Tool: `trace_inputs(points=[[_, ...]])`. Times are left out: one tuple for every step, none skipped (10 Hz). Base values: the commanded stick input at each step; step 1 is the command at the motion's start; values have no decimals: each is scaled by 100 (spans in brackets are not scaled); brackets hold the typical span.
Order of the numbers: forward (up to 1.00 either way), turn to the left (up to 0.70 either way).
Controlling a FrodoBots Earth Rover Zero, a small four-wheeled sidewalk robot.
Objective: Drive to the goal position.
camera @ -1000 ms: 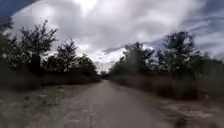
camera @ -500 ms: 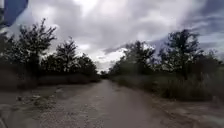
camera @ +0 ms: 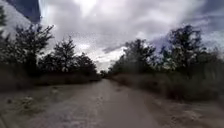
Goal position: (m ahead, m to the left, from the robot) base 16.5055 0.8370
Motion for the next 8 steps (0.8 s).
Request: trace_inputs(points=[[45,0],[45,0],[45,0],[45,0],[45,0],[45,0],[45,0],[45,0]])
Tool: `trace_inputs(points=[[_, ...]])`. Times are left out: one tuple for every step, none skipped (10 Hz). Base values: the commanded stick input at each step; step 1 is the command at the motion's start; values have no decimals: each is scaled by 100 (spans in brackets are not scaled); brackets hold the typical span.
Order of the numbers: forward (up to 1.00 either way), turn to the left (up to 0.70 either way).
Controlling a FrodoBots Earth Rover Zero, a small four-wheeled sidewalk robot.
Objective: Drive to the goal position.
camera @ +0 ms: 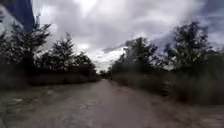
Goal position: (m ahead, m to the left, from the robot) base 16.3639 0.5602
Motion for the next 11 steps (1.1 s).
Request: trace_inputs(points=[[45,0],[45,0],[45,0],[45,0],[45,0],[45,0],[45,0],[45,0],[45,0],[45,0],[45,0]])
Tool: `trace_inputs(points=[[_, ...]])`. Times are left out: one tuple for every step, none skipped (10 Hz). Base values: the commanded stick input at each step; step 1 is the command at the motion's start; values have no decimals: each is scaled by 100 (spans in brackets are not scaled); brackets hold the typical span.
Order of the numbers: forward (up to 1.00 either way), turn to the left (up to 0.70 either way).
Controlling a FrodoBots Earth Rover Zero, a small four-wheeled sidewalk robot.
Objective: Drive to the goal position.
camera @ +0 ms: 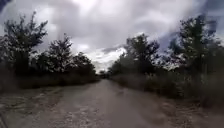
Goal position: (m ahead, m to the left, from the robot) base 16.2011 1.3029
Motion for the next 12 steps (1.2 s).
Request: trace_inputs(points=[[45,0],[45,0],[45,0],[45,0],[45,0],[45,0],[45,0],[45,0],[45,0],[45,0],[45,0],[45,0]])
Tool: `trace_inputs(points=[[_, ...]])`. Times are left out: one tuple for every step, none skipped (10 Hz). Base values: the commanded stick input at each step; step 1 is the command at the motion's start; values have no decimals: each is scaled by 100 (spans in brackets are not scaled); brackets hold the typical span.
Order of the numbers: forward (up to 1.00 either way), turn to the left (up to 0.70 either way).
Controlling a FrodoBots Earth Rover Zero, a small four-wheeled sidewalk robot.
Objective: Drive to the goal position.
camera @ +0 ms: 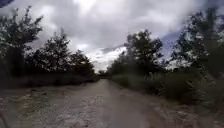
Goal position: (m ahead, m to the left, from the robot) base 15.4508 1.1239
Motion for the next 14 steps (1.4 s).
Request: trace_inputs(points=[[45,0],[45,0],[45,0],[45,0],[45,0],[45,0],[45,0],[45,0],[45,0],[45,0],[45,0],[45,0],[45,0],[45,0]])
